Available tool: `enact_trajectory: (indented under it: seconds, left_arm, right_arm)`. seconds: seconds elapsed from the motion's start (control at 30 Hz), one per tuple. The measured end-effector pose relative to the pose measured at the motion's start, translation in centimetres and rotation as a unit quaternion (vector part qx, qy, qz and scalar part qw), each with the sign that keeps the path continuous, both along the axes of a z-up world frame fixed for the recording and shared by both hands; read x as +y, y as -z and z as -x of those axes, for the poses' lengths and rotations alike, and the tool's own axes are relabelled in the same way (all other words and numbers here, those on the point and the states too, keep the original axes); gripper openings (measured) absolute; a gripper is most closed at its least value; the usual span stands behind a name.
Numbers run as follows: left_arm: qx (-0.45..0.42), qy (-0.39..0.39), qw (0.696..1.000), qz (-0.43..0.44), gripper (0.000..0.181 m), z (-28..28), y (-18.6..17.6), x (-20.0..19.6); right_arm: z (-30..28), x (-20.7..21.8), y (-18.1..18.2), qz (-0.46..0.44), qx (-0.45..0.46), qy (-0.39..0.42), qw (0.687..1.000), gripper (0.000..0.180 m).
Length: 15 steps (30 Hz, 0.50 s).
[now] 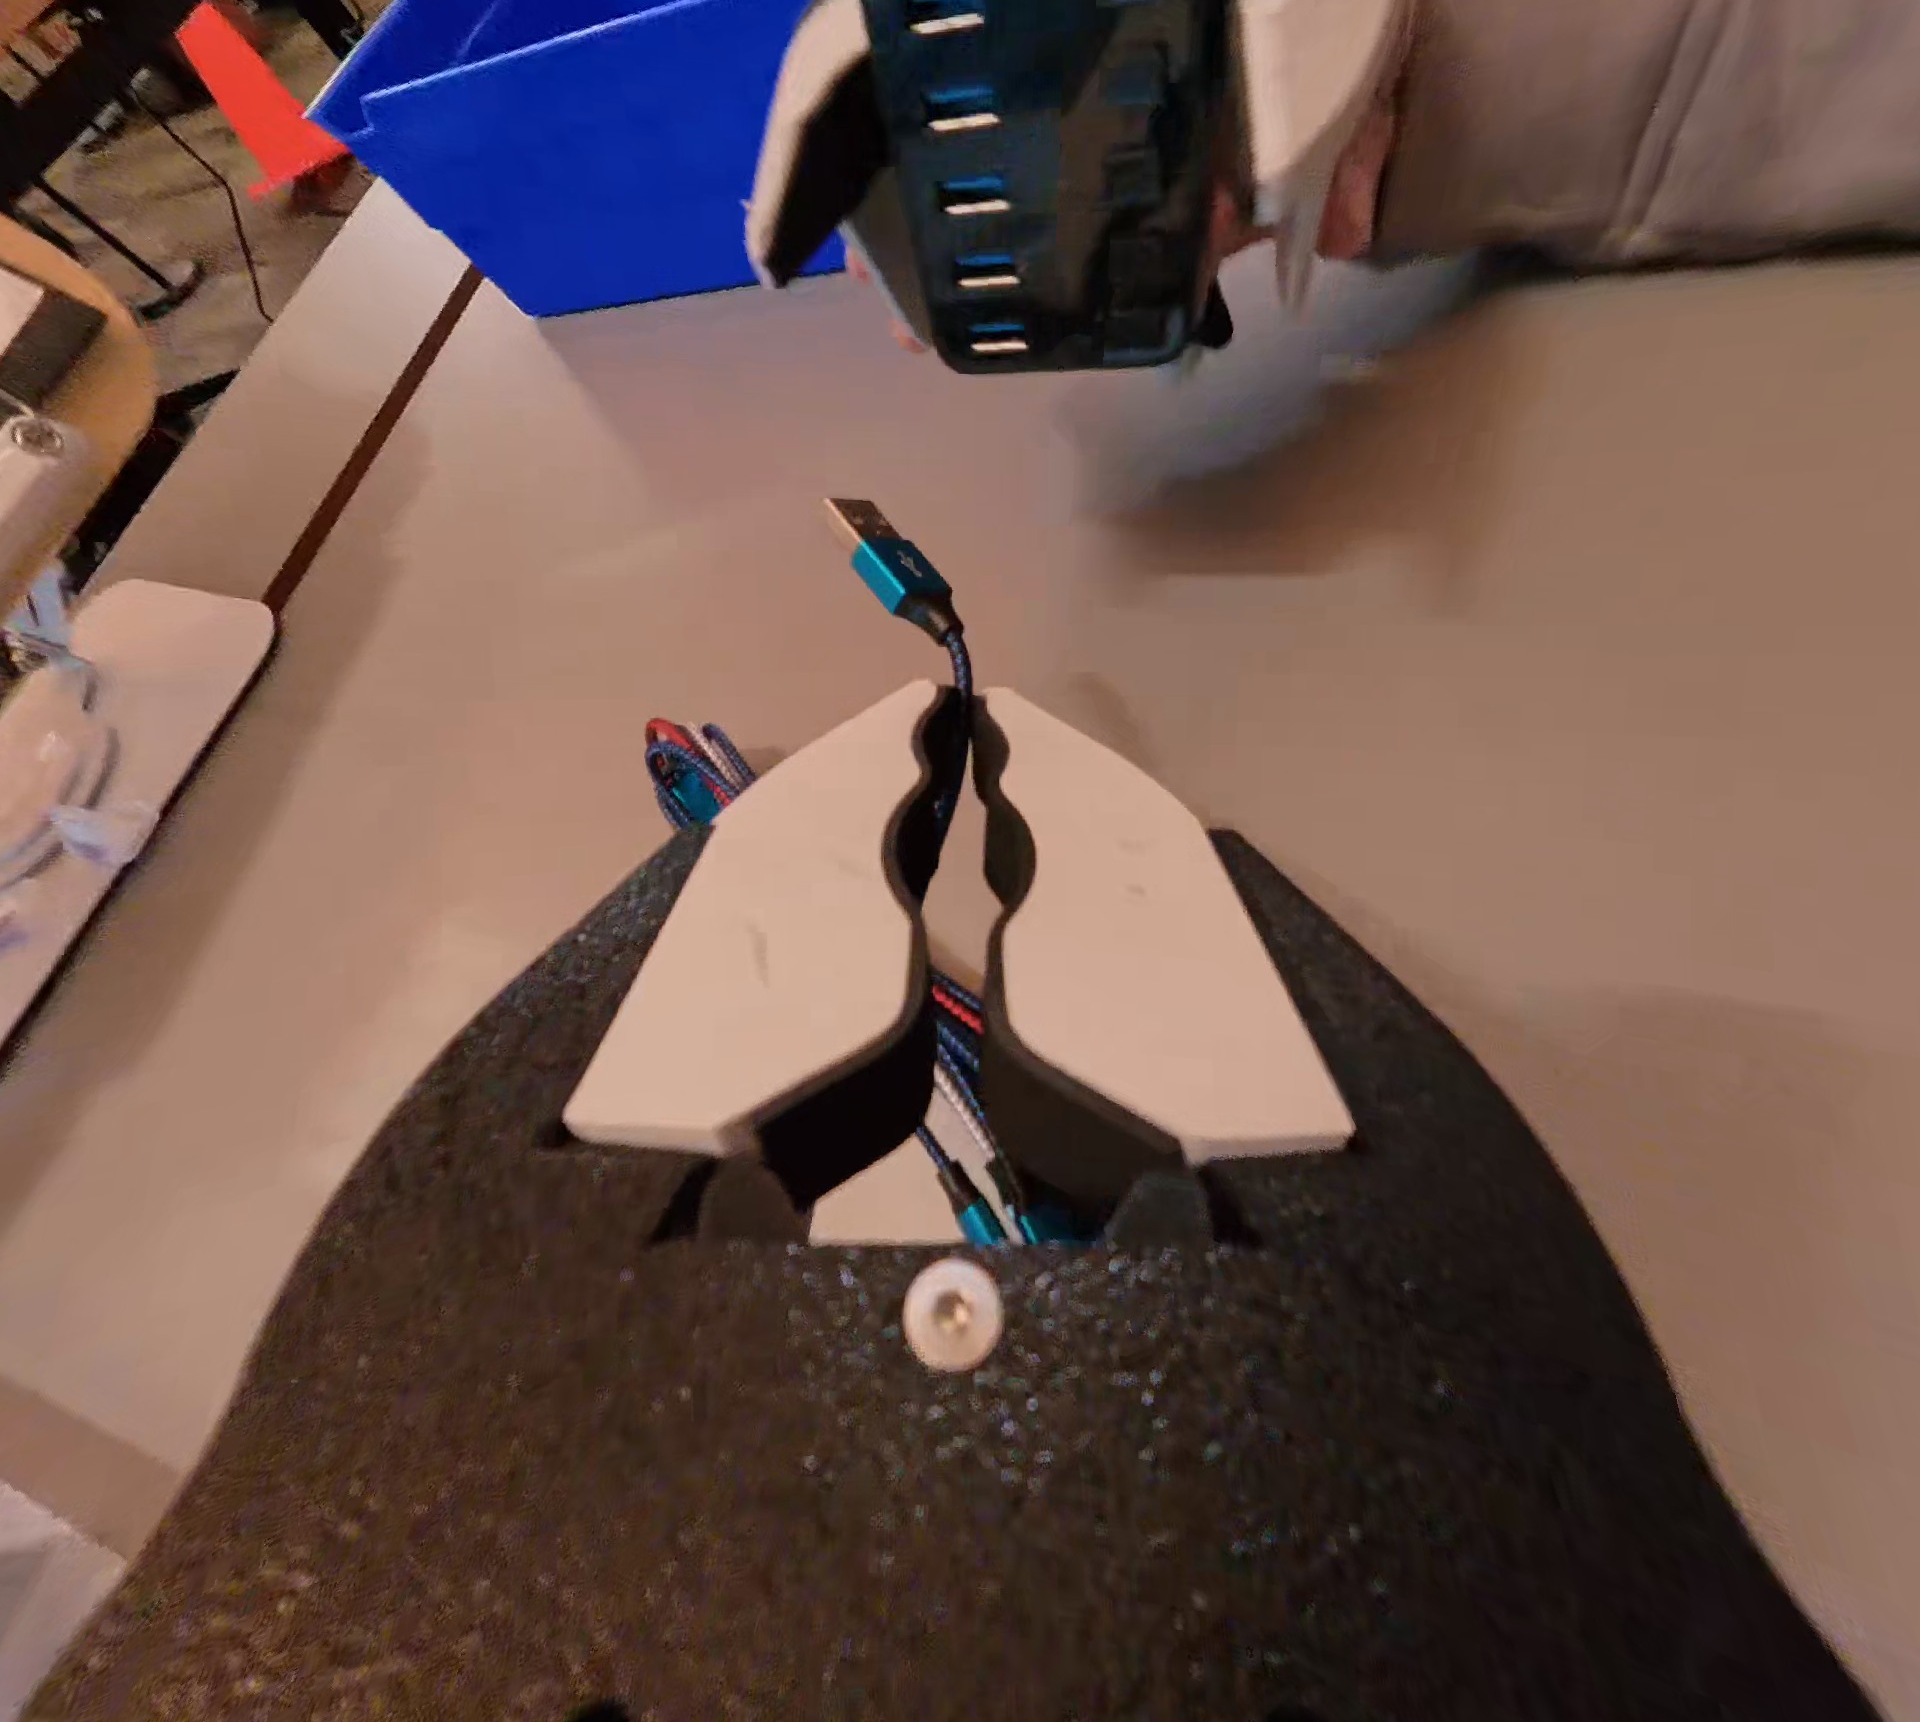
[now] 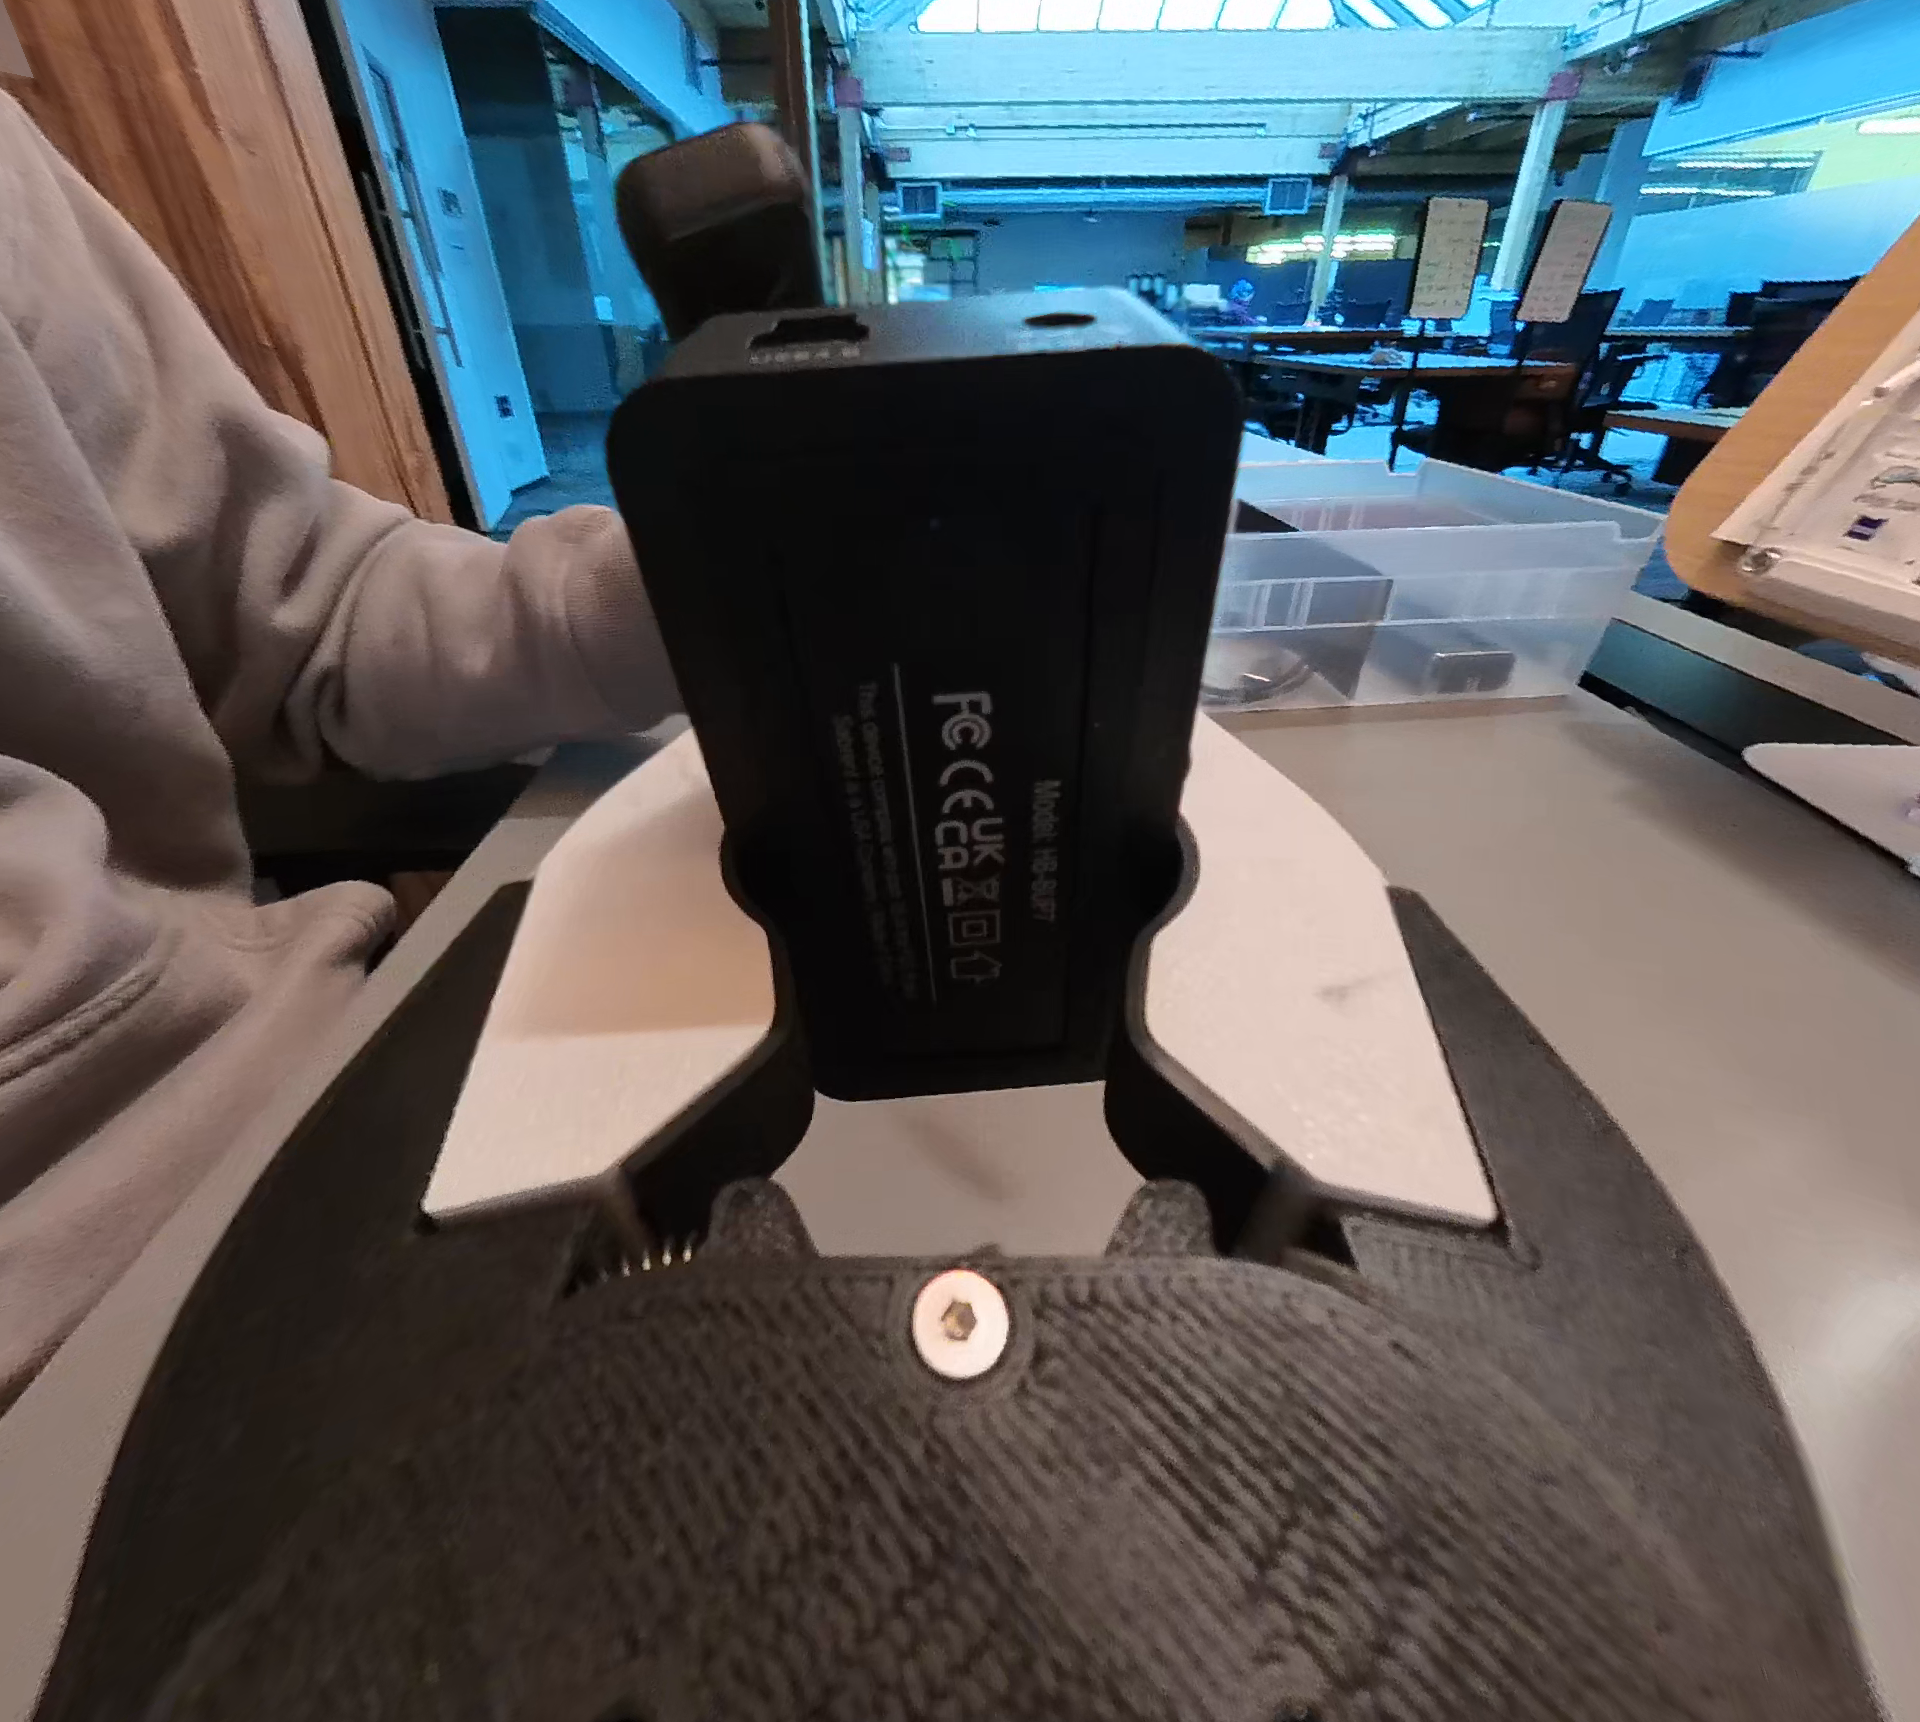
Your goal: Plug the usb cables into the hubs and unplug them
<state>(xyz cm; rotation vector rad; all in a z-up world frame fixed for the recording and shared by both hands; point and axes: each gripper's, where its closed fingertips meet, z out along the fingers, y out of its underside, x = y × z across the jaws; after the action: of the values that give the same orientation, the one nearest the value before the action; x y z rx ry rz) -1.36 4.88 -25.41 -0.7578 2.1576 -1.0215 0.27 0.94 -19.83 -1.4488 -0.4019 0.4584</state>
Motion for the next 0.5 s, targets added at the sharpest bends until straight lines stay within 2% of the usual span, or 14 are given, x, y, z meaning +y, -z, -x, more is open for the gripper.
enact_trajectory:
  seconds: [0.1,0.17,0.23,0.3,0.43,0.5]
  left_arm:
    - [0.031,0.014,0.999,-0.020,0.004,0.5,1.4,-1.1]
    - [0.090,0.040,0.995,-0.033,0.005,1.6,3.2,-2.1]
    - [0.136,0.055,0.987,-0.062,0.022,2.4,5.3,-2.8]
    - [0.180,0.060,0.979,-0.073,0.027,2.9,6.5,-3.3]
    - [0.247,0.026,0.968,-0.027,0.025,1.8,6.0,-3.4]
    - [0.274,0.032,0.960,-0.044,0.024,1.2,6.3,-2.9]
  right_arm:
    - [-0.5,-0.6,0.0,0.006,-0.012,0.009,1.000,0.072]
    - [-0.7,-1.1,0.0,0.007,-0.017,0.004,1.000,0.072]
    - [-0.7,-1.5,0.3,0.013,-0.016,-0.009,1.000,0.072]
    - [-0.6,-1.9,0.8,0.020,-0.011,-0.025,0.999,0.072]
    - [-0.8,-2.1,1.7,0.039,-0.019,-0.025,0.999,0.072]
    - [-0.8,-2.2,1.8,0.039,-0.018,-0.023,0.999,0.072]
